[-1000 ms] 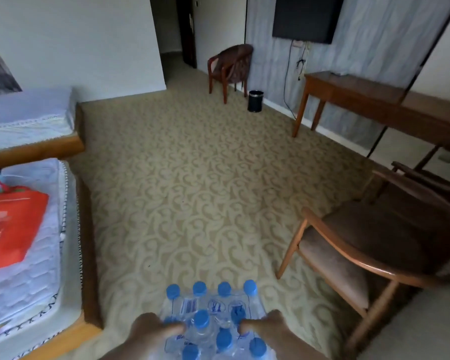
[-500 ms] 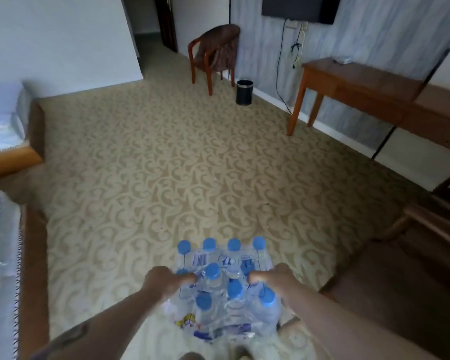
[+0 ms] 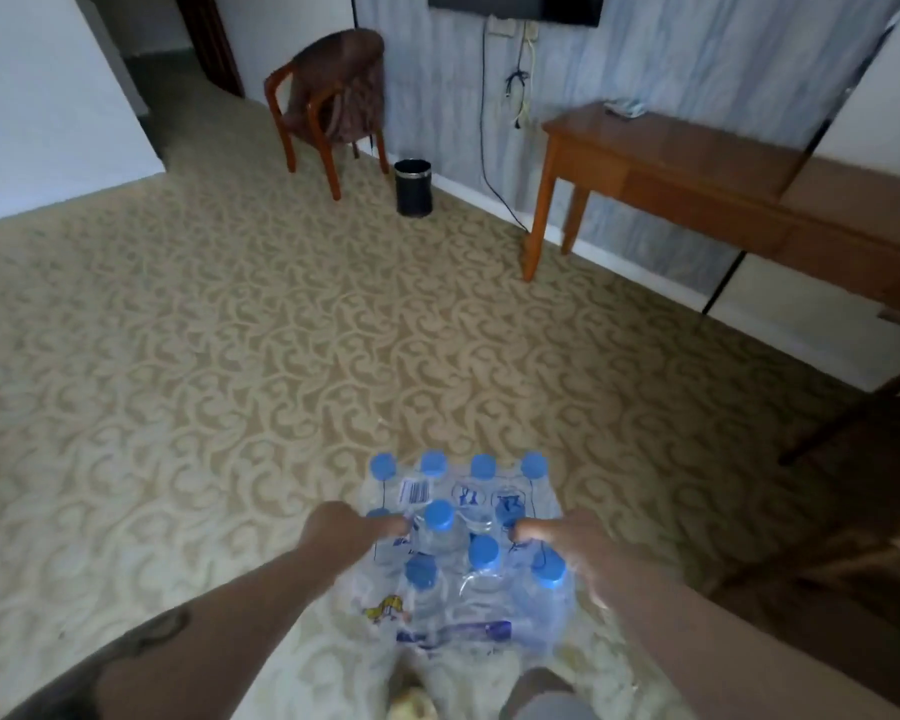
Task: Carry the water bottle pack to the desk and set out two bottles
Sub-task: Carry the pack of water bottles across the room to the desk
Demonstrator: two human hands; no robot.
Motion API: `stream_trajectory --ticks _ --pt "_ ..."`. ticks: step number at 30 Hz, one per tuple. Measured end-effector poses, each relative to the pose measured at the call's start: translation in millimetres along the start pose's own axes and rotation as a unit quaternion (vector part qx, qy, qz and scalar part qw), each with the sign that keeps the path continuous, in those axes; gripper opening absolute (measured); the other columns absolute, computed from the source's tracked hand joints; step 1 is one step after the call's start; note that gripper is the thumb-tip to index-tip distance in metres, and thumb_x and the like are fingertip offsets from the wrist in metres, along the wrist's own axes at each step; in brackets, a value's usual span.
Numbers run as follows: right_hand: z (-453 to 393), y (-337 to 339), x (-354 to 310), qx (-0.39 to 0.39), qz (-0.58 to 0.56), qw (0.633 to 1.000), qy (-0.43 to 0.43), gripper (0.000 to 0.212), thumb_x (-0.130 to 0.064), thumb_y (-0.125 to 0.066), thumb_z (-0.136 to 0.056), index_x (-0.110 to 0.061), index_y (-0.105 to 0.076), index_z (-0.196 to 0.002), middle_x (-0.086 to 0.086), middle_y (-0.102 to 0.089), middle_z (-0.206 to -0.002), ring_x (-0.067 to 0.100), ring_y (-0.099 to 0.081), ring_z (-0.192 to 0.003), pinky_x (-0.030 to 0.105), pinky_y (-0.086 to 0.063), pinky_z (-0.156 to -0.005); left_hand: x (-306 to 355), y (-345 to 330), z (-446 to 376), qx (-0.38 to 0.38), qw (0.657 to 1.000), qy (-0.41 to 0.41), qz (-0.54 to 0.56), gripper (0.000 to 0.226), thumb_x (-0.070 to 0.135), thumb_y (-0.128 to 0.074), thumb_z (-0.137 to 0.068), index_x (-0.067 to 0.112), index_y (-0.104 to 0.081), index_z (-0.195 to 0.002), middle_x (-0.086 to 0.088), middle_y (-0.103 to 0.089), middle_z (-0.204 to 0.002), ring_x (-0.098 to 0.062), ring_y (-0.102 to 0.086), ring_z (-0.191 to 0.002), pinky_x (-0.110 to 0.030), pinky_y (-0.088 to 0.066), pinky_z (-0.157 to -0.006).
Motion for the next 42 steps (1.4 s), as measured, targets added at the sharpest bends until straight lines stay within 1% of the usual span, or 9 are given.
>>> stream_trajectory --ticks 5,8,13,17,23,28,34,38,42 --pt "-60.7 31.8 -81.2 0.028 -0.073 0.997 -0.012 0.057 -0.027 -0.087 -0.053 0.0 -0.068 -0.099 0.015 -0.063 -0.102 0.022 -0.057 -0.084 0.032 -0.041 -0.071 121.1 19.4 -78.0 -0.008 0.998 -0.047 -0.043 0.061 0.055 -0.082 -0.037 0.016 -0.035 -0.043 0.003 -0.035 -0.043 -0.015 -0.038 -0.044 -0.029 -0.031 -0.048" --pt "-105.2 61.5 -133.4 0.051 -0.127 0.991 -0.006 0.041 -0.024 -0.089 -0.05 -0.003 -0.073 -0.081 0.012 -0.062 -0.095 0.022 -0.056 -0.08 0.032 -0.041 -0.07 191.3 20.6 -126.7 -0.005 0.997 -0.068 -0.03 0.063 0.056 -0.085 -0.04 0.017 -0.035 -0.041 0.001 -0.041 -0.046 -0.016 -0.043 -0.046 -0.03 -0.035 -0.051" --pt "-173.5 110.3 -219.2 0.056 -0.12 0.991 0.03 0.057 -0.025 -0.086 -0.033 0.004 -0.064 -0.077 0.013 -0.053 -0.076 0.023 -0.052 -0.072 0.036 -0.038 -0.068 280.3 9.0 -200.9 0.004 0.995 -0.092 -0.025 0.063 0.058 -0.086 -0.042 0.017 -0.038 -0.049 0.003 -0.037 -0.049 -0.015 -0.038 -0.047 -0.03 -0.03 -0.052" --pt "-233.1 154.9 -296.6 0.079 -0.125 0.988 0.043 0.038 -0.018 -0.087 -0.049 0.0 -0.061 -0.071 0.012 -0.047 -0.075 0.022 -0.047 -0.071 0.034 -0.033 -0.068 368.5 1.6 -263.0 0.005 0.995 -0.098 -0.012 0.063 0.056 -0.088 -0.048 0.015 -0.04 -0.05 0.002 -0.038 -0.048 -0.014 -0.04 -0.045 -0.027 -0.029 -0.048" --pt "-320.9 205.8 -388.2 0.079 -0.163 0.983 0.03 0.043 -0.013 -0.086 -0.057 0.013 -0.074 -0.089 0.019 -0.064 -0.08 0.027 -0.06 -0.075 0.034 -0.044 -0.071 492.8 -9.1 -356.9 0.0 0.992 -0.123 0.013 0.063 0.049 -0.09 -0.05 0.019 -0.036 -0.041 0.008 -0.033 -0.039 -0.013 -0.036 -0.043 -0.026 -0.027 -0.047" --pt "-405.0 253.4 -465.0 0.116 -0.192 0.974 0.023 0.045 -0.011 -0.086 -0.056 0.014 -0.073 -0.091 0.028 -0.07 -0.092 0.035 -0.067 -0.083 0.039 -0.049 -0.075 615.0 -28.1 -444.7 -0.063 0.986 -0.15 0.017 0.052 0.053 -0.088 -0.046 0.009 -0.065 -0.061 -0.005 -0.06 -0.061 -0.018 -0.059 -0.057 -0.031 -0.042 -0.054" --pt "-479.9 334.3 -566.9 0.206 -0.224 0.952 0.022 0.065 -0.015 -0.09 -0.053 0.009 -0.061 -0.105 0.03 -0.068 -0.106 0.042 -0.068 -0.098 0.057 -0.054 -0.09 790.8 -44.2 -520.9 -0.111 0.97 -0.215 0.033 0.08 0.056 -0.087 -0.025 0.003 -0.077 -0.085 -0.017 -0.076 -0.086 -0.032 -0.073 -0.079 -0.054 -0.06 -0.076" --pt "-525.3 403.9 -624.5 0.211 -0.253 0.943 0.035 0.049 -0.013 -0.088 -0.056 0.008 -0.07 -0.096 0.03 -0.072 -0.103 0.043 -0.069 -0.098 0.055 -0.055 -0.091 903.9 -66.0 -558.7 -0.107 0.964 -0.242 0.022 0.056 0.066 -0.083 -0.023 0.022 -0.076 -0.057 -0.004 -0.076 -0.069 -0.024 -0.073 -0.069 -0.049 -0.061 -0.077" --pt "-578.7 480.4 -684.9 0.204 -0.277 0.936 0.075 0.049 -0.009 -0.087 -0.055 0.009 -0.069 -0.097 0.029 -0.073 -0.098 0.045 -0.07 -0.095 0.057 -0.055 -0.09 1003.9 -97.8 -601.7 -0.084 0.962 -0.248 0.074 0.059 0.066 -0.081 -0.034 0.016 -0.073 -0.063 -0.002 -0.072 -0.072 -0.02 -0.069 -0.068 -0.042 -0.058 -0.071"
Point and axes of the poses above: each hand's wrist, its own z-axis away from the middle knuckle, its own y-axis out of the back of the hand, x = y × z, the point moved 9 cm from there along -z, towards the middle knuckle
